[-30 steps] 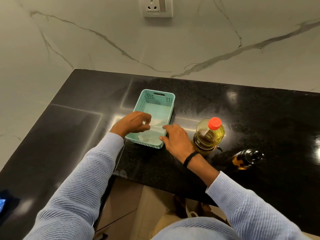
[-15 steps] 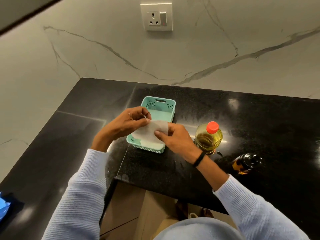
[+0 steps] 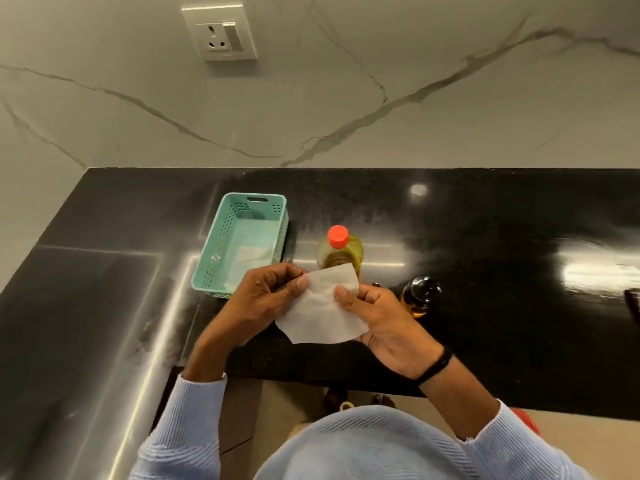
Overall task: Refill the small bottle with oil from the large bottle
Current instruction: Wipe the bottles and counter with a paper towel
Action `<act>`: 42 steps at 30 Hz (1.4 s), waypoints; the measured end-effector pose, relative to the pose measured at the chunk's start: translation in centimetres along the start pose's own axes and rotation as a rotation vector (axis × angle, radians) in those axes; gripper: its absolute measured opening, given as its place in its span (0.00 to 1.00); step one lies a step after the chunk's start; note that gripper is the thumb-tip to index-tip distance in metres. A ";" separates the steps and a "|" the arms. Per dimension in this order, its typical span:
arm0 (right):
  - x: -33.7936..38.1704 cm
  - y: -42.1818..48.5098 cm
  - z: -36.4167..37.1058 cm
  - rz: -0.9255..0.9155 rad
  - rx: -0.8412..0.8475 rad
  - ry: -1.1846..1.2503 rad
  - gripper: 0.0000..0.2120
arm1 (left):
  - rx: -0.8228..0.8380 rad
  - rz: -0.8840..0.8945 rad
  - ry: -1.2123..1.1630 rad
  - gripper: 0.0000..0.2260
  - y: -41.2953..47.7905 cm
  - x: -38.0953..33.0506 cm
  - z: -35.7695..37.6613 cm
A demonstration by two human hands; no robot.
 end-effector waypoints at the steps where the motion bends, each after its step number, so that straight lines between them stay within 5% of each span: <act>1: -0.1 -0.6 -0.6 0.001 0.011 0.016 0.21 | 0.000 -0.004 0.006 0.08 0.3 0.1 1.0; 7: -0.5 -2.5 -3.8 -0.064 0.005 0.178 0.23 | -0.082 -0.066 0.224 0.04 2.1 0.1 4.2; 12: 2.5 -3.9 -7.7 -0.290 -0.261 0.150 0.18 | -0.513 -0.026 0.584 0.04 0.3 -4.3 1.8; 17: 7.8 -4.2 -7.3 -0.435 -0.546 -0.668 0.15 | -0.614 0.078 0.780 0.14 1.5 -8.1 1.3; 22: 5.9 -0.1 -1.5 -0.460 -0.301 -1.050 0.23 | -0.525 0.026 0.850 0.15 4.3 -8.6 2.0; 30: 4.7 3.9 -0.4 -0.352 -0.244 -1.271 0.47 | -0.467 -0.031 0.874 0.14 5.2 -8.5 1.4; 34: 8.4 6.0 -1.6 -0.110 0.018 -1.147 0.27 | -0.464 -0.064 0.883 0.16 5.8 -8.5 1.4; 36: 8.9 6.2 -2.0 -0.022 0.099 -1.106 0.25 | -0.467 -0.076 0.874 0.16 6.0 -8.4 1.6; 42: 1.7 3.1 -2.8 -0.239 -0.072 -1.027 0.58 | -0.528 -0.082 0.876 0.12 5.4 -8.3 1.4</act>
Point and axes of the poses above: each hand's wrist, its own y-axis towards the middle knuckle, its own z-axis out of the palm, x = y × z, the point moved 10 cm from there along y, towards the middle knuckle, and after that the axes turned 12 degrees about x, right-handed, at the moved point
